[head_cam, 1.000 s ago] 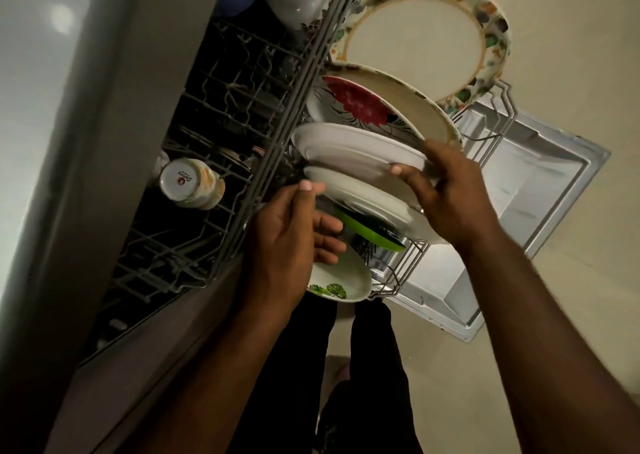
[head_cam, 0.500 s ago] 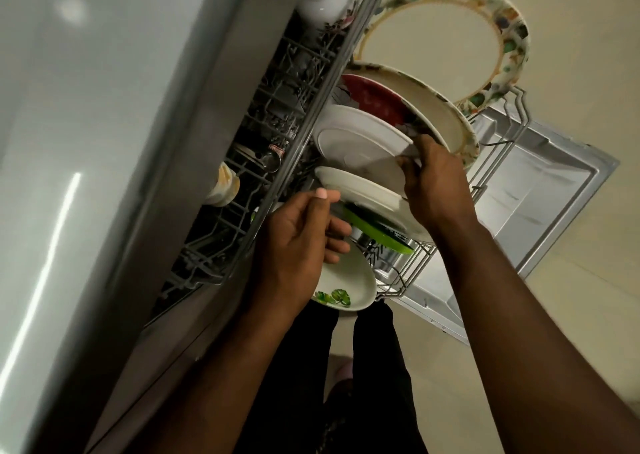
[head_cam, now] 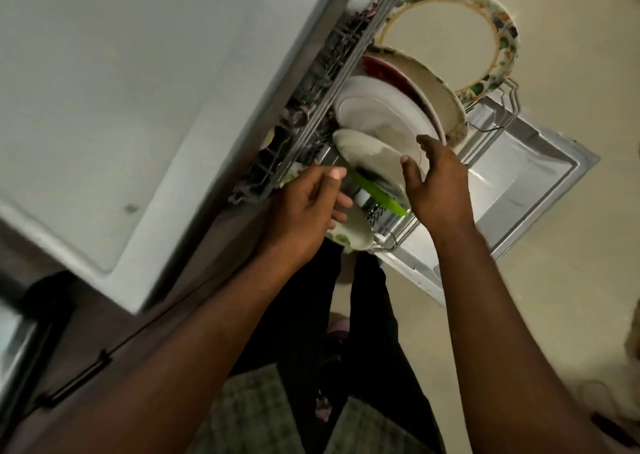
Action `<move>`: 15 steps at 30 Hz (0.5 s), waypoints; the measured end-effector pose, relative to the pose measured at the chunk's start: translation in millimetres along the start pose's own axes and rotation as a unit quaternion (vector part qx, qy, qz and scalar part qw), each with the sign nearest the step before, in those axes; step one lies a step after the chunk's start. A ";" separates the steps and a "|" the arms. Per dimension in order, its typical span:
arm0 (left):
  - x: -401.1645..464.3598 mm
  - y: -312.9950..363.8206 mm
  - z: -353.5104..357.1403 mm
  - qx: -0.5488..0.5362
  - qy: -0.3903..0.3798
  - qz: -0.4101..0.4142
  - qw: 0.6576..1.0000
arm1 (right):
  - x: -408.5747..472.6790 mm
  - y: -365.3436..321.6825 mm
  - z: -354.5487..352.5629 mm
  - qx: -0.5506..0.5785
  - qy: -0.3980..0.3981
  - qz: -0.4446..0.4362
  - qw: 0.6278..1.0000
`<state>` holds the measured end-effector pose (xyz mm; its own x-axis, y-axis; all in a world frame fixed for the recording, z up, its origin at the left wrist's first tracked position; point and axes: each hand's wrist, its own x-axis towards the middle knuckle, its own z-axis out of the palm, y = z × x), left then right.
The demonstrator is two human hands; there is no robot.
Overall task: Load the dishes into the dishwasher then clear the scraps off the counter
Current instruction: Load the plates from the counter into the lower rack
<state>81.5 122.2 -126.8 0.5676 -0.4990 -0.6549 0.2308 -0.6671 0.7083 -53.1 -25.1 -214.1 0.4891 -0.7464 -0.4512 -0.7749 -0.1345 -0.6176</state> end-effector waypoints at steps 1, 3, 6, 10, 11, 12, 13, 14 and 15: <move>-9.8 2.9 -1.1 0.013 -0.005 -0.002 1.000 | -9.2 -5.9 -4.6 0.006 -0.010 -0.008 1.000; -41.4 8.0 -8.2 0.053 -0.017 0.010 0.998 | -34.9 -20.4 -14.4 0.005 -0.038 -0.036 0.999; -90.9 11.1 -21.1 0.101 0.003 0.035 0.994 | -72.5 -40.0 -28.1 -0.015 -0.078 -0.102 0.992; -153.0 17.1 -32.2 0.140 0.053 0.073 0.986 | -115.0 -65.9 -48.3 -0.055 -0.144 -0.195 0.969; -163.8 17.1 -32.8 0.147 0.058 0.079 0.984 | -122.1 -70.7 -52.9 -0.064 -0.152 -0.213 0.963; -176.9 16.2 -34.6 0.152 0.066 0.086 0.982 | -130.6 -77.3 -57.7 -0.072 -0.161 -0.235 0.956; -187.9 13.6 -35.9 0.158 0.072 0.091 0.981 | -139.7 -82.2 -61.1 -0.079 -0.171 -0.252 0.949; -198.7 11.2 -36.8 0.162 0.080 0.095 0.979 | -147.7 -87.6 -64.7 -0.087 -0.178 -0.270 0.942; -207.5 8.7 -37.0 0.169 0.088 0.098 0.977 | -153.2 -93.4 -68.4 -0.097 -0.182 -0.291 0.934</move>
<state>-5.1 240.5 25.0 0.7092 -0.5525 -0.4379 -0.1539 -0.7275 0.6687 -83.0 57.2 -43.3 0.9263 -0.2435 -0.2876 -0.3768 -0.5901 -0.7140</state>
